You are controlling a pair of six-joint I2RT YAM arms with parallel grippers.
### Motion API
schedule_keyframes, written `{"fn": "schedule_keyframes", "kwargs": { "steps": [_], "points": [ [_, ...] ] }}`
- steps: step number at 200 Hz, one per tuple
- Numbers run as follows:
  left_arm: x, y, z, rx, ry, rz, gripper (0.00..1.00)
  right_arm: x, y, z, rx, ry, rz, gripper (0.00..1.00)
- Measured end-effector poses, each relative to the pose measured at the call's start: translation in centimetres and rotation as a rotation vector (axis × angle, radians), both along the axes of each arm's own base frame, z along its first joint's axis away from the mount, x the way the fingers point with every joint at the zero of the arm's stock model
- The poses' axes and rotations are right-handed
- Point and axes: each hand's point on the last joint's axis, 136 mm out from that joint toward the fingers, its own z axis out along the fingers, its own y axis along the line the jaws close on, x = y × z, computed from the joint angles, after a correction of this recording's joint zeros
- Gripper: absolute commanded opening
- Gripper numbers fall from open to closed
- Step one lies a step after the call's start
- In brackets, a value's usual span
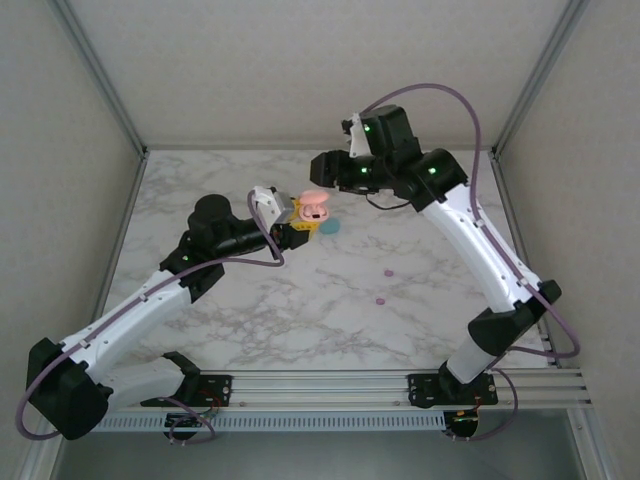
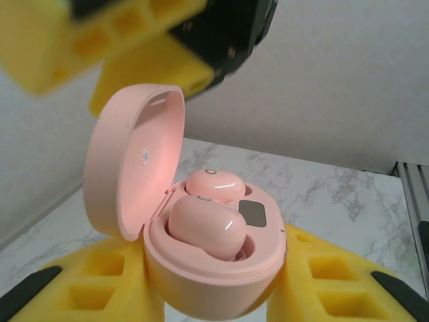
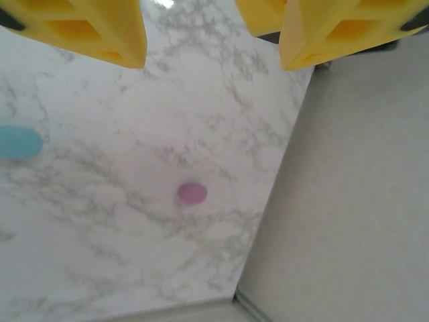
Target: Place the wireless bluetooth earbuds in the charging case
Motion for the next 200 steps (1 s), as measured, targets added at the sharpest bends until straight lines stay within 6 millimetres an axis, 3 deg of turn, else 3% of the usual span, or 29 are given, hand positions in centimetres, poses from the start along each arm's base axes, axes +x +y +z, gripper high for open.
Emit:
{"fn": "schedule_keyframes", "kwargs": {
  "steps": [31,61,112,158,200],
  "points": [
    [0.2,0.1,0.0,-0.003,0.006,0.015,0.2,-1.0,0.5,-1.0,0.002,0.054,0.056,0.57],
    [0.5,0.2,0.7,-0.026,-0.005,0.032,0.2,-3.1,0.3,-1.4,0.047,0.09,0.113,0.6],
    [1.0,-0.1,1.1,-0.063,0.006,0.039,0.21,-4.7,-0.8,-1.2,0.253,0.171,0.153,0.68],
    [1.4,-0.6,1.8,-0.109,0.027,0.024,0.22,-5.0,0.2,-1.2,0.434,0.308,0.229,0.62],
    [1.4,-0.9,2.9,-0.142,0.022,0.01,0.23,-5.8,1.0,0.2,0.526,0.331,0.315,0.44]
  ]
}}
